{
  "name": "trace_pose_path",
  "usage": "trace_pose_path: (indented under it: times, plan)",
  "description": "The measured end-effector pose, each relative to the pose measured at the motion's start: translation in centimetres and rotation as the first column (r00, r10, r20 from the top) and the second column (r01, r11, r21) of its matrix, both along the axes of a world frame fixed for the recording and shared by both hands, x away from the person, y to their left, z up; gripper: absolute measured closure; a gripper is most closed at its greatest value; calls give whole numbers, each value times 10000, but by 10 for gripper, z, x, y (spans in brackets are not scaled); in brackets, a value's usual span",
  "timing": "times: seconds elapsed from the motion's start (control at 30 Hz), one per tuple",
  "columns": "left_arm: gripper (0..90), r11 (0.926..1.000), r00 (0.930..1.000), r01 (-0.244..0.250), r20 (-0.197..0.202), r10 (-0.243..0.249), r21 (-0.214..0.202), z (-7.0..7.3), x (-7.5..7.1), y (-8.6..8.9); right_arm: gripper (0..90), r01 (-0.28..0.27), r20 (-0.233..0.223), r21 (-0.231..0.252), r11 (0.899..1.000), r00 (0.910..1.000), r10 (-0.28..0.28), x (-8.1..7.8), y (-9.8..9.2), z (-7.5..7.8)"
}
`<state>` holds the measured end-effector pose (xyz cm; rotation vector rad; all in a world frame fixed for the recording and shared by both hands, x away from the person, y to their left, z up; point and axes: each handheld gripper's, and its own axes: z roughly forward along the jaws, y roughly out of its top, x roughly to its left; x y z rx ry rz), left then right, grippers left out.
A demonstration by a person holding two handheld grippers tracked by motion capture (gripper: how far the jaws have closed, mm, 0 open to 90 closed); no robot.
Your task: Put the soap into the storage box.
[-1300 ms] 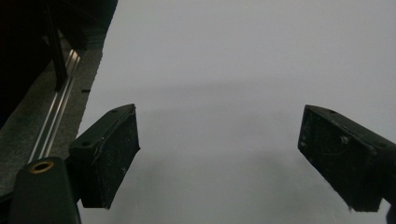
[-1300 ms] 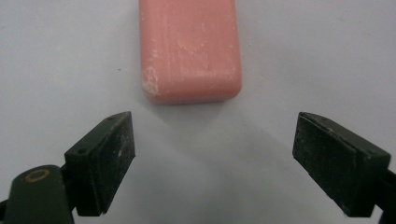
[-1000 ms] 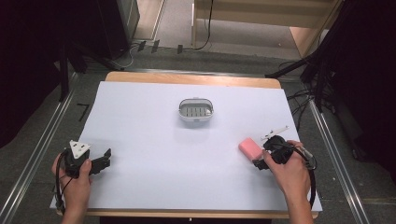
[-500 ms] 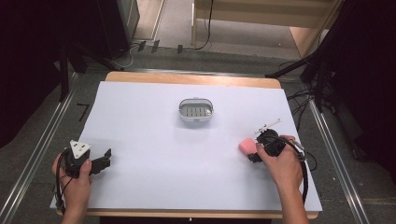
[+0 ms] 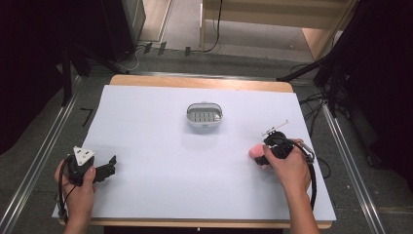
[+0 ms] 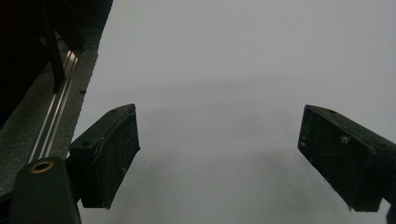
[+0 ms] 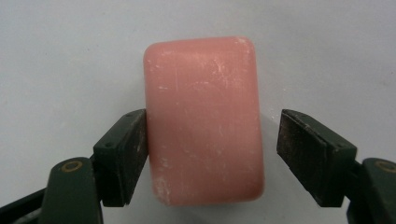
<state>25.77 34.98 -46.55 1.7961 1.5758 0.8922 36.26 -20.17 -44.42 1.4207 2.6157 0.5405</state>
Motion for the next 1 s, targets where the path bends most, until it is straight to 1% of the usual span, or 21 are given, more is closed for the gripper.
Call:
trace_pose_path:
  times: [0.17, 0.3, 0.4, 0.47, 0.5, 0.57, 0.6, 0.67, 0.73, 0.83, 0.93, 0.97, 1.0]
  plan:
    - [132, 10000, 10000, 5, 16, -5, -10, 0, 0, 0, 274, 87, -105, -57, 9999, 9999, -87, 3, 4, -2]
    - [132, 10000, 10000, 8, 7, -8, -9, 0, 0, 0, 278, 136, -64, -64, 9999, 9999, -136, 5, 6, -4]
    - [133, 10000, 10000, 7, 1, -7, -17, 0, 0, 0, 305, 151, -62, -163, 9998, 9999, -152, 6, 9, -5]
    - [133, 10000, 10000, 21, 9, -21, -21, 0, 0, 0, 308, 117, -87, -204, 9997, 9999, -119, 6, 9, -5]
    - [132, 10000, 10000, 22, 22, -22, -34, 0, 0, 0, 320, 157, -186, -272, 9995, 9997, -162, 7, 11, -7]
    - [133, 10000, 10000, 20, 5, -20, -43, 0, 0, 0, 328, 167, -183, -212, 9996, 9997, -171, 7, 11, -8]
    - [132, 10000, 10000, 19, 2, -19, -47, 0, 0, 0, 340, 214, -306, -219, 9995, 9993, -220, 7, 11, -8]
    - [132, 10000, 10000, 18, 0, -18, -47, 0, 0, 0, 379, 208, -334, -175, 9996, 9992, -214, 8, 11, -7]
    - [132, 10000, 10000, 17, -6, -17, -38, 0, 0, 0, 382, 258, -363, -163, 9995, 9990, -264, 9, 11, -7]
    - [133, 10000, 10000, 20, -6, -20, -31, 0, 0, 0, 383, 75, -326, -321, 9995, 9994, -85, 9, 11, -6]
    - [132, 10000, 10000, 18, -12, -18, -25, 0, 0, 0, 384, -51, -185, -535, 9986, 9998, 41, 8, 12, -6]
    - [132, 10000, 10000, 18, -12, -18, -18, 0, 0, 0, 385, -214, -74, -614, 9979, 9998, 210, 8, 12, -5]
    - [133, 10000, 10000, 18, -12, -18, -18, 0, 0, 0, 385, -214, -74, -614, 9979, 9998, 210, 8, 12, -5]
